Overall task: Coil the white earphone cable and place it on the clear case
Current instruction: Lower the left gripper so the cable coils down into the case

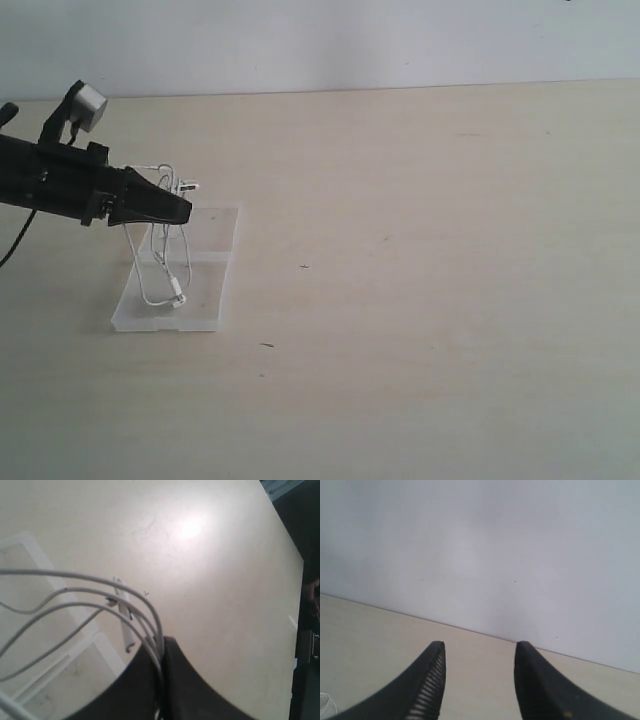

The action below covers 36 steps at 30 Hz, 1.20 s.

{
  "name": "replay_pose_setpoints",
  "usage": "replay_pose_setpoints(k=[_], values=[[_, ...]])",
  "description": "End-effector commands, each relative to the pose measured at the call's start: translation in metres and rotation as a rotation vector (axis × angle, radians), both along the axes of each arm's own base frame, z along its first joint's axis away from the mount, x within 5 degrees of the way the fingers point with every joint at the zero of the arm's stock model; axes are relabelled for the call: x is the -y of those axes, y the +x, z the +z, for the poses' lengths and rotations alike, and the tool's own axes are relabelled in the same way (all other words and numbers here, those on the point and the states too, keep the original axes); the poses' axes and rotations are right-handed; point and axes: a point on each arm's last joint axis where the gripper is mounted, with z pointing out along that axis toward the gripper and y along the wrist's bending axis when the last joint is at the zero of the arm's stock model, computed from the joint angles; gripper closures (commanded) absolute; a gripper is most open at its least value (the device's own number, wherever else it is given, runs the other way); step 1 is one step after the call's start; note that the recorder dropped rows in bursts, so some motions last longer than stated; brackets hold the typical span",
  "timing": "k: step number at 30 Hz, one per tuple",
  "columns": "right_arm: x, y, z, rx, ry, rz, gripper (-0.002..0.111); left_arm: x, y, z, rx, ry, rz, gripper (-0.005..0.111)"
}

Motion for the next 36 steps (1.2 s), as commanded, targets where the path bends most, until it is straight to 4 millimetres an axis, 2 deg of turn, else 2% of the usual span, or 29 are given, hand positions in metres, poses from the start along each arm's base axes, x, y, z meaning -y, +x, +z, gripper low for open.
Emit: replay_pose_setpoints(k=[1,4,9,15,23,33,36], values=[[0.001,-0.002,0.001,0.005,0.004,0.003,0.065,0.001,0.001,-0.009,-0.028,-0.036,-0.003,0.107],[0.0,-0.002,0.001,0.005,0.005,0.005,0.065,0.002,0.001,-0.018,-0.105,-0.072,0.013,0.107],[0.0,-0.002,0.001,0.001,0.017,0.003,0.065,0.002,0.0,-0.023,-0.153,-0.087,0.027,0.107],[0.0,-0.002,0.001,-0.001,0.019,0.003,0.065,0.001,0.004,-0.022,-0.146,-0.096,0.072,0.107],[0.0,-0.002,0.001,-0.001,0.017,0.004,0.065,-0.004,0.01,-0.028,-0.106,-0.016,0.135,0.107],[0.0,-0.002,0.001,-0.002,0.018,0.004,0.065,0.025,0.003,-0.03,-0.12,0.007,0.011,0.107],[0.0,-0.002,0.001,-0.002,0.018,0.004,0.065,0.027,0.003,-0.031,-0.118,0.024,0.009,0.107]])
